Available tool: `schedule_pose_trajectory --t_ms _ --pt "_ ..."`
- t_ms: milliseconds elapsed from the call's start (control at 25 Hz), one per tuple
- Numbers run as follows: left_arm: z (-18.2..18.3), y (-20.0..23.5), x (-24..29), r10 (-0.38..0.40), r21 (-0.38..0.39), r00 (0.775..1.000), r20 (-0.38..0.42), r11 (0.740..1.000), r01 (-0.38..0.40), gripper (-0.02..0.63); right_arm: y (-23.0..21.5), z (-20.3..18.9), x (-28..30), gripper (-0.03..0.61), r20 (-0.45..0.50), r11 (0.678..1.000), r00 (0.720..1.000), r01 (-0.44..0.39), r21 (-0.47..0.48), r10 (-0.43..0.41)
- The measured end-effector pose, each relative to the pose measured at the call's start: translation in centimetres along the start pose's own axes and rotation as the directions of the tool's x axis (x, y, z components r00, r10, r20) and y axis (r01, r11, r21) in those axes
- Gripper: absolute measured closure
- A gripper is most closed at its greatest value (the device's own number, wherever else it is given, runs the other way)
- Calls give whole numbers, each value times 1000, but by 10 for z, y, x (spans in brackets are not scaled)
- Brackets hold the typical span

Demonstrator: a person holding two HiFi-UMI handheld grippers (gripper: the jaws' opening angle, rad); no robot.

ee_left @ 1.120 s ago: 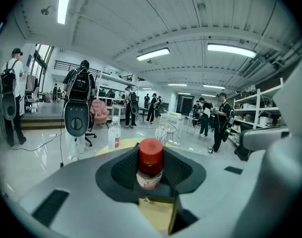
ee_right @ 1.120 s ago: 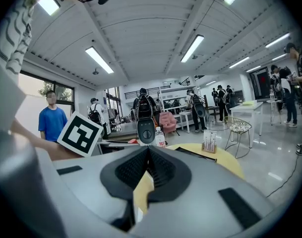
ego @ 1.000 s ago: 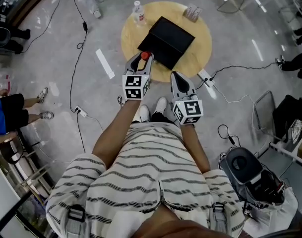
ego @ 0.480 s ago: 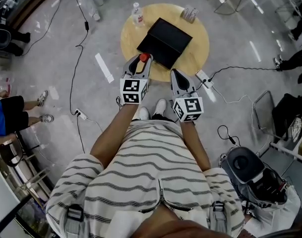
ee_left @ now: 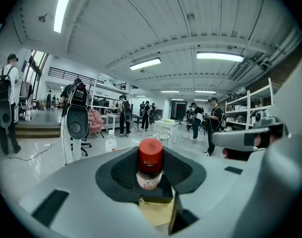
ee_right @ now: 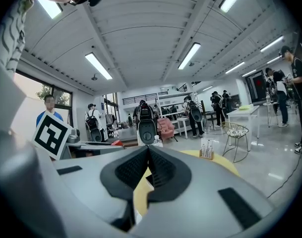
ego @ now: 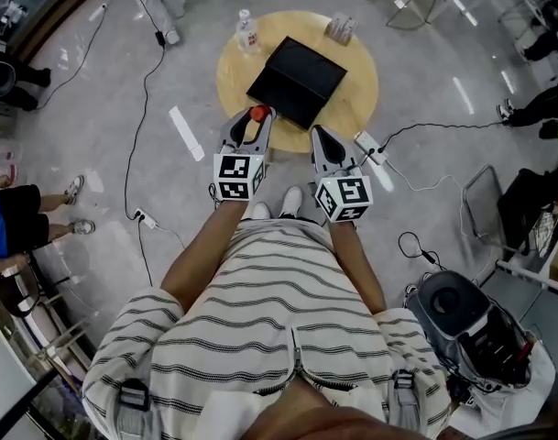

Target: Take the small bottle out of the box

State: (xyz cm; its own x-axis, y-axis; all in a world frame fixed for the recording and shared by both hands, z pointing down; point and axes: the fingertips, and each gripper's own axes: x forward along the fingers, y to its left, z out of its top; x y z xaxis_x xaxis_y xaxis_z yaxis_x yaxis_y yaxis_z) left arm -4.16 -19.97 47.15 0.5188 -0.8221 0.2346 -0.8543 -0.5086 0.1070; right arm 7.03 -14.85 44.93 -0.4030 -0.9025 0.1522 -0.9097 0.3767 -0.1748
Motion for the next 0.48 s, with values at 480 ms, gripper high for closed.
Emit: schedule_pose_trajectory --t_ms 480 --pt "-1 -3 -6 -5 13 1000 4 1000 5 462 -5 2 0 560 10 1000 1000 19 -4 -19"
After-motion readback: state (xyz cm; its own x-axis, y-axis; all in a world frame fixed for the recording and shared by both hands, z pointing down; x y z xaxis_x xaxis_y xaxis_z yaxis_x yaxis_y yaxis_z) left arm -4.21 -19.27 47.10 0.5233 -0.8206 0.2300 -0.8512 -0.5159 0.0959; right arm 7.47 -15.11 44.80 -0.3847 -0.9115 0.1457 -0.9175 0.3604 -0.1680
